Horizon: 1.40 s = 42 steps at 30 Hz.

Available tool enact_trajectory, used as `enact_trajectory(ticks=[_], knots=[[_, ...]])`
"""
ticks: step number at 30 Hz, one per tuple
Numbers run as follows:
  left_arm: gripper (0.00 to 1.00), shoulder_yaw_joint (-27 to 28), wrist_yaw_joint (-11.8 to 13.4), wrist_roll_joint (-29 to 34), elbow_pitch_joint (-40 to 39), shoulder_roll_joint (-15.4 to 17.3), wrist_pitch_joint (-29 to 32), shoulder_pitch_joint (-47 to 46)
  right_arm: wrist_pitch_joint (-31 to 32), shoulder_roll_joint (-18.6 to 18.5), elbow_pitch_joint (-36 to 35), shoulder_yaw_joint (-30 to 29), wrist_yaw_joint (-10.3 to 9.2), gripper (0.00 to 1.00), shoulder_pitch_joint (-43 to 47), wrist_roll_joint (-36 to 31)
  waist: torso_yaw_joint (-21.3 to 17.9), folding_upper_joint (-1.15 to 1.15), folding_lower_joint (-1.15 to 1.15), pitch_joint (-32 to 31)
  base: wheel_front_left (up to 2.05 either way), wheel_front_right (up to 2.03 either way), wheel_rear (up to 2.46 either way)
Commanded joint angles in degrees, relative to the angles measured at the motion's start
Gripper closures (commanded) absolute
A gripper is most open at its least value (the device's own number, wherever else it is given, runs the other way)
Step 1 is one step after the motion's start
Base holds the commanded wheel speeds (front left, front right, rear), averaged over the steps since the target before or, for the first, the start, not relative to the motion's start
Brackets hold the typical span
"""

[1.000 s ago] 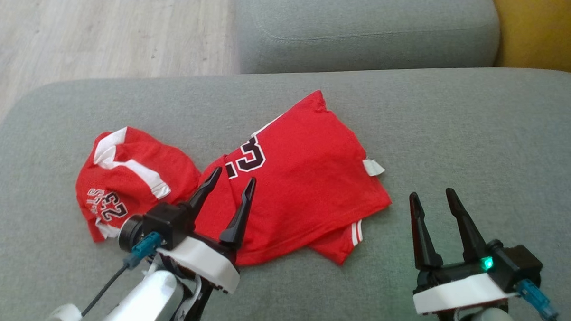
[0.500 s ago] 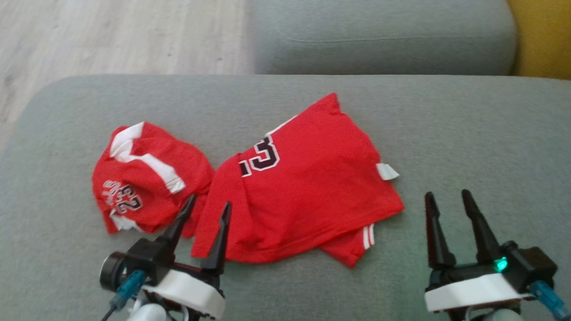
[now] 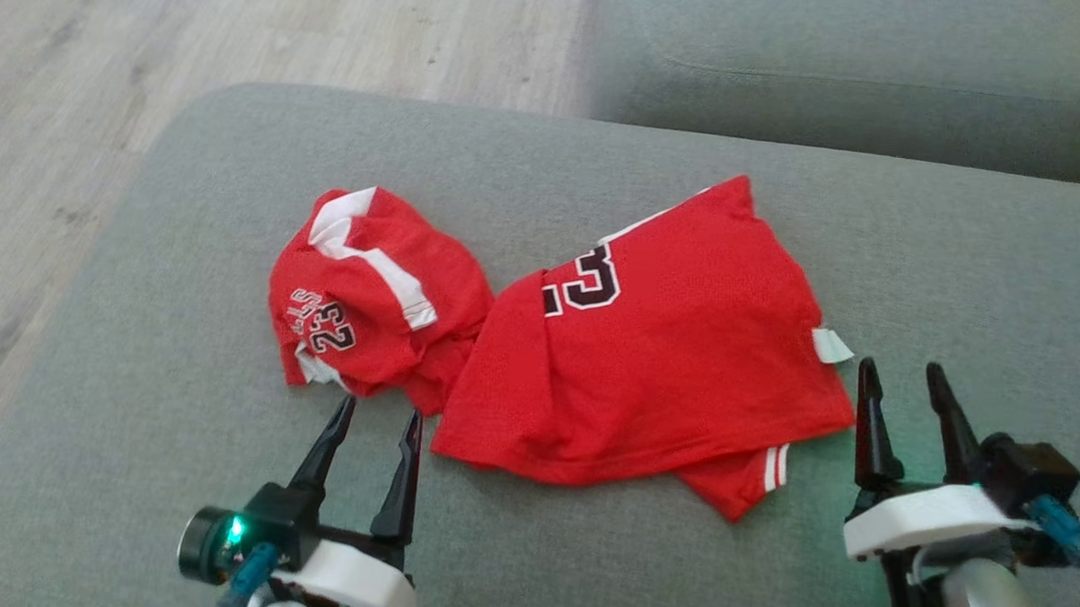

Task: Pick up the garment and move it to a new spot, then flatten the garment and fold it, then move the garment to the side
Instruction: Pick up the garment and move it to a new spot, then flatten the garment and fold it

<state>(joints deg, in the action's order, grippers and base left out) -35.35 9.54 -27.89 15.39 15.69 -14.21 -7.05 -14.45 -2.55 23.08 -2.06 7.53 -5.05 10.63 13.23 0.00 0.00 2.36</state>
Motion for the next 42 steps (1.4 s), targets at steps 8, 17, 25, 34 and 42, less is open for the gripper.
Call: enact_trajectory(ticks=[8,17,25,34,42], knots=[[0.0,2.8,-1.0,1.4,-0.7,-0.5,-0.7,-3.3,2.2,-0.3,11.5,2.2,-0.04,0.0,-7.6,2.7,1.5,0.0,0.0,2.0,0.0,0.0,0.0],[0.0,3.6,-1.7,2.4,-0.3,-1.3,-0.8,-4.0,1.4,-0.3,23.6,5.7,-0.04,1.0,-13.6,6.6,1.4,0.0,0.0,3.2,0.0,0.0,0.0],[0.0,5.2,-1.8,2.4,-0.1,-1.5,-0.8,-2.7,-0.4,-0.3,23.4,2.9,-0.04,1.0,-15.8,0.7,-2.9,0.0,0.0,1.6,0.0,0.0,0.0],[0.0,5.9,-2.4,3.1,-0.7,-3.0,-0.8,-2.1,7.8,-2.8,5.1,-13.3,-0.04,1.0,-16.3,-14.7,-7.6,0.0,0.0,0.4,0.0,0.0,0.0],[0.0,6.2,-3.5,4.0,-0.6,-4.1,-0.8,-2.7,20.2,-11.6,-4.8,-19.2,-0.04,1.0,-17.1,-18.4,-7.3,0.0,0.0,2.2,0.0,0.0,0.0]])
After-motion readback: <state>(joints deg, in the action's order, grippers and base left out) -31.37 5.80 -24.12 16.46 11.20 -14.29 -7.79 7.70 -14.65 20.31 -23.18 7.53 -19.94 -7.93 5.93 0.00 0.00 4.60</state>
